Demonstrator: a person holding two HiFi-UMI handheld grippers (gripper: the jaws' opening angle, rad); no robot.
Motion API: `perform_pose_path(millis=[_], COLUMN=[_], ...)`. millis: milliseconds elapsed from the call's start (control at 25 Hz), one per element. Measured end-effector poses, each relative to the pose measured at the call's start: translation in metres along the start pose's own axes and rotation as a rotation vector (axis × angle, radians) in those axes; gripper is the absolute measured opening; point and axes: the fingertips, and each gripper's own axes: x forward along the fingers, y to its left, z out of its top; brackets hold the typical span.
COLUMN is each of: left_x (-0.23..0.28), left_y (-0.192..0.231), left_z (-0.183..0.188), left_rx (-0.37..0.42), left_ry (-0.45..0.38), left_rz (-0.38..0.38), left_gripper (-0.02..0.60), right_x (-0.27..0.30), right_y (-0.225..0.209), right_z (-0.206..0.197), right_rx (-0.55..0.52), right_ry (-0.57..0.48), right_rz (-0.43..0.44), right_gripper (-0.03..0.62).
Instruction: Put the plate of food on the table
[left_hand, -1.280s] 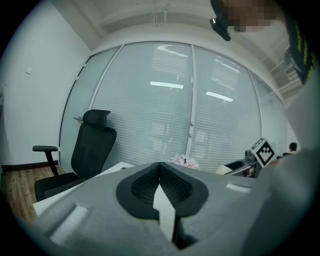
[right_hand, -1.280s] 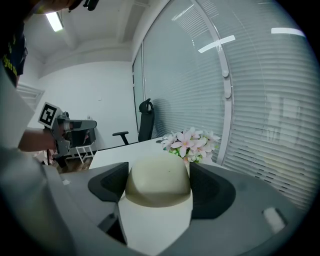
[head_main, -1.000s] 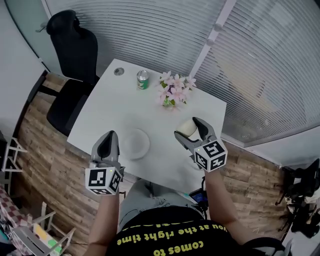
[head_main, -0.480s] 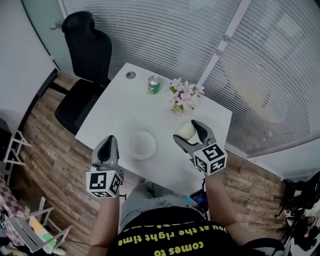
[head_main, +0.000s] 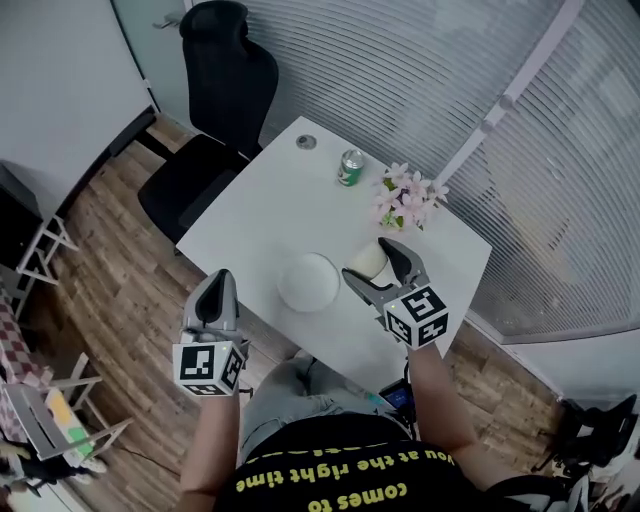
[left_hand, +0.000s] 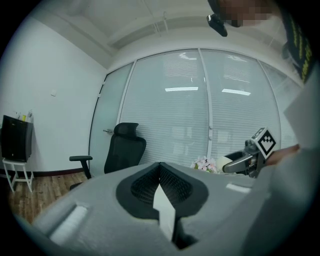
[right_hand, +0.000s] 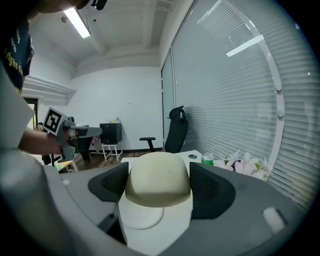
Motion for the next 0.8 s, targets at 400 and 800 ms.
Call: perform_pose_path(millis=[400,800], left_x=[-0.03,-0.037], left_y=[0.021,0.034], left_z=[-0.006,-0.021], left_rx=[-0.021,-0.048], left_ry=[0.0,0.021], left_rz=[0.087,0.133], left_gripper=[0.0,0.0], right_x=[0.029,0.056], right_y=[0.031,0.048], right_z=[-0.003,-0.022], right_rx=[-0.028,-0.023], right_ry=[0.021,0.067], right_rz=[0.108,0.177], right_gripper=[0.388,0.388])
